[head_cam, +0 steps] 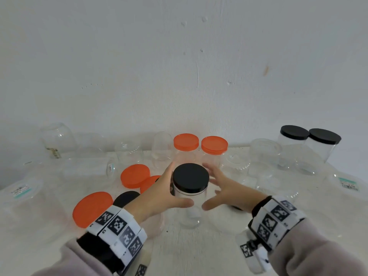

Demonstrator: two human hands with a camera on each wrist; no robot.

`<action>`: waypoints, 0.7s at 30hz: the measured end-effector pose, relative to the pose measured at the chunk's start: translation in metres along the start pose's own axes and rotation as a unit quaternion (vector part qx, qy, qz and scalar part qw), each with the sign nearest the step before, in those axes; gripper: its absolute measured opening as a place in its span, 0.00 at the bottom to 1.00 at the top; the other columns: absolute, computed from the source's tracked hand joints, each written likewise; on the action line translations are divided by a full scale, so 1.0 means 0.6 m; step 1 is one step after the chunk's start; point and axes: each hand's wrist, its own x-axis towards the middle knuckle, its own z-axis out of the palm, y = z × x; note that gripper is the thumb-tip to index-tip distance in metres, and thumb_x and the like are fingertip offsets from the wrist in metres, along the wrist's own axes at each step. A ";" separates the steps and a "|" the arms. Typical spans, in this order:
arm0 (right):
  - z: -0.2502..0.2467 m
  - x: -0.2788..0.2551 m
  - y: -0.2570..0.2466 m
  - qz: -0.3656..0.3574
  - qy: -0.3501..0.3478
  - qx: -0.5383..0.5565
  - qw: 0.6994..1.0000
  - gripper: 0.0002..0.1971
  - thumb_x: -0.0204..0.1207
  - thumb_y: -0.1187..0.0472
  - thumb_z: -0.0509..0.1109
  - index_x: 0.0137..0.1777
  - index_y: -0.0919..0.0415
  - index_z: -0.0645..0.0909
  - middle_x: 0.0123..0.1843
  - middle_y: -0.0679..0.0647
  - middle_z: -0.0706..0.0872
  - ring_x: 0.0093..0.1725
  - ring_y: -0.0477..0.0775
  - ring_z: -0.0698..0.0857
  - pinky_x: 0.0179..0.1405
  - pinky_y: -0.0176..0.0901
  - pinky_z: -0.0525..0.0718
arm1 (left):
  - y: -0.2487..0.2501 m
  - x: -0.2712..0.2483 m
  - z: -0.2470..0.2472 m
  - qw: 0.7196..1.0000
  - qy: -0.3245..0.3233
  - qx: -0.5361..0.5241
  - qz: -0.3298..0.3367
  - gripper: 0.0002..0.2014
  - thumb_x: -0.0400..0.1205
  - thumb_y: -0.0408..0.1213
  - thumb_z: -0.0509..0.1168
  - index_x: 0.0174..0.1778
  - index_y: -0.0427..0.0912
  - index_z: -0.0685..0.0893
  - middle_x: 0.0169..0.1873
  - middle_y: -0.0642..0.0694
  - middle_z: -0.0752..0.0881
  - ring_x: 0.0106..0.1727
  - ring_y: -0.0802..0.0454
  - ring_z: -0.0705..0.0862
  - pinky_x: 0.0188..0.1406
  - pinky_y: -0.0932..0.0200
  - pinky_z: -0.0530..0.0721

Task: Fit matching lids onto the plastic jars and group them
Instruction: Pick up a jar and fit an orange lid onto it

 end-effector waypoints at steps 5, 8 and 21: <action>-0.023 0.004 -0.085 -0.031 -0.022 -0.143 0.989 0.49 0.67 0.49 0.81 0.82 0.39 0.54 0.81 0.41 0.61 0.79 0.44 0.62 0.77 0.48 0.64 | -0.022 0.001 0.036 0.995 0.029 -0.096 0.022 0.49 0.66 0.39 0.82 0.76 0.63 0.57 0.68 0.67 0.73 0.69 0.71 0.72 0.66 0.70 0.72; -0.005 0.020 -0.122 -0.035 -0.038 -0.297 0.954 0.47 0.68 0.42 0.77 0.83 0.43 0.55 0.77 0.43 0.65 0.75 0.47 0.66 0.74 0.49 0.69 | -0.026 0.005 0.050 0.988 0.070 -0.134 0.024 0.45 0.67 0.37 0.81 0.74 0.61 0.63 0.68 0.63 0.76 0.70 0.65 0.74 0.67 0.62 0.74; 0.006 0.053 -0.170 -0.001 -0.089 -0.476 0.875 0.41 0.67 0.48 0.79 0.79 0.45 0.64 0.60 0.43 0.67 0.66 0.51 0.72 0.59 0.45 0.77 | -0.036 0.004 0.061 0.985 0.094 -0.142 0.027 0.44 0.69 0.41 0.81 0.77 0.58 0.63 0.70 0.60 0.77 0.73 0.60 0.73 0.75 0.51 0.70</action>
